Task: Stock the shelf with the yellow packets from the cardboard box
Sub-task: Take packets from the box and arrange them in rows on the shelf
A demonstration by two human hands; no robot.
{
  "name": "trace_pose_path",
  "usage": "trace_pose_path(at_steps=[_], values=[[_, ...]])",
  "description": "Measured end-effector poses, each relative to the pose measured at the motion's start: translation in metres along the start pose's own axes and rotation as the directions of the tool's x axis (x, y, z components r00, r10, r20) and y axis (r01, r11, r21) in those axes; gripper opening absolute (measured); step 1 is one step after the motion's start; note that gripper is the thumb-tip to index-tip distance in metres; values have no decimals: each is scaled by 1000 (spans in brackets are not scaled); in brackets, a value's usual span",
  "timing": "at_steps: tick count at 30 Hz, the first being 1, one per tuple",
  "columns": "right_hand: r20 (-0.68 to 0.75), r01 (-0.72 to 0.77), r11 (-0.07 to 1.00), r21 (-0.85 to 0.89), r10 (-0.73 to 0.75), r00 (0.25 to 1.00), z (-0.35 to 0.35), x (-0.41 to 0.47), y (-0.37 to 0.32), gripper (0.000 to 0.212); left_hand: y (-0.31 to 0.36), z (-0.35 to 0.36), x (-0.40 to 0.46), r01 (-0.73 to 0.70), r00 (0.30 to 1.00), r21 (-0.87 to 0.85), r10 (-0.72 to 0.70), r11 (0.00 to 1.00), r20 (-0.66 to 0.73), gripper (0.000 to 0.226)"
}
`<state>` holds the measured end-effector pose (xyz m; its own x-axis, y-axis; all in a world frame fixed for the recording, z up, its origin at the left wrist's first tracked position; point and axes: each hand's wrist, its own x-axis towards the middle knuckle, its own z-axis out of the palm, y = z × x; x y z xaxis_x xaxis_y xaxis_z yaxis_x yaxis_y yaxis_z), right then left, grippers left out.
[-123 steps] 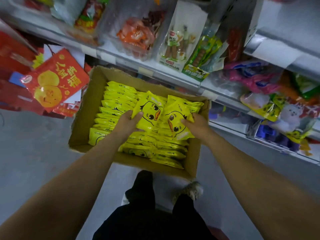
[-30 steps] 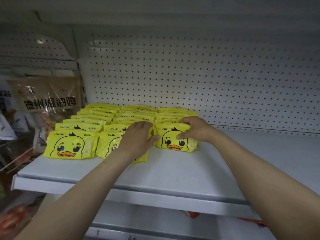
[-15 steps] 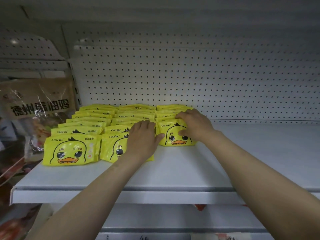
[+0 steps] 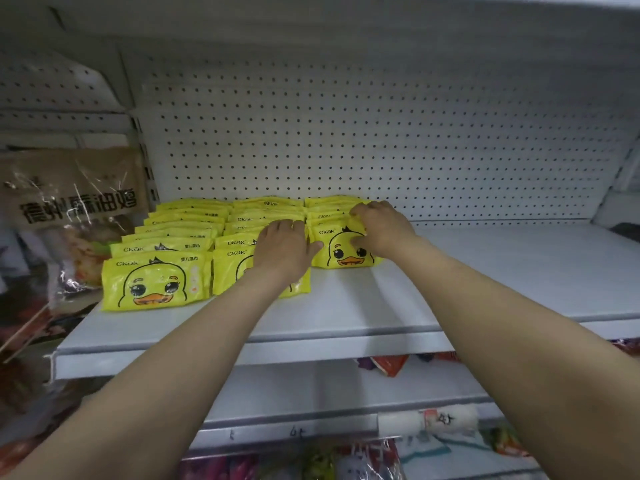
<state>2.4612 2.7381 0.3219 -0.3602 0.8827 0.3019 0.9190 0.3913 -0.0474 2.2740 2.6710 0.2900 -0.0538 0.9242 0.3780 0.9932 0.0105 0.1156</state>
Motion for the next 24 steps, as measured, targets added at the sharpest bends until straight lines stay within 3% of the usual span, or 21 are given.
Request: trace_pose_path(at_steps=[5,11,18,24], values=[[-45,52,997,58,-49,998,-35,-26,-22,57,-8,-40,-25,29,999,19,-29,999,13,62],[-145,211,965,158,-189,971,-74,-79,-67,51,-25,-94,-92,99,991,-3,-99,995,-94,61],[-189,409,881,237,-371,909,-98,-154,-143,54,-56,-145,-210,194,959,-74,-205,978,-198,56],[-224,552,781,294,-505,834,-99,-205,-223,54,-98,-188,-309,263,933,-14,-258,965,-252,52]])
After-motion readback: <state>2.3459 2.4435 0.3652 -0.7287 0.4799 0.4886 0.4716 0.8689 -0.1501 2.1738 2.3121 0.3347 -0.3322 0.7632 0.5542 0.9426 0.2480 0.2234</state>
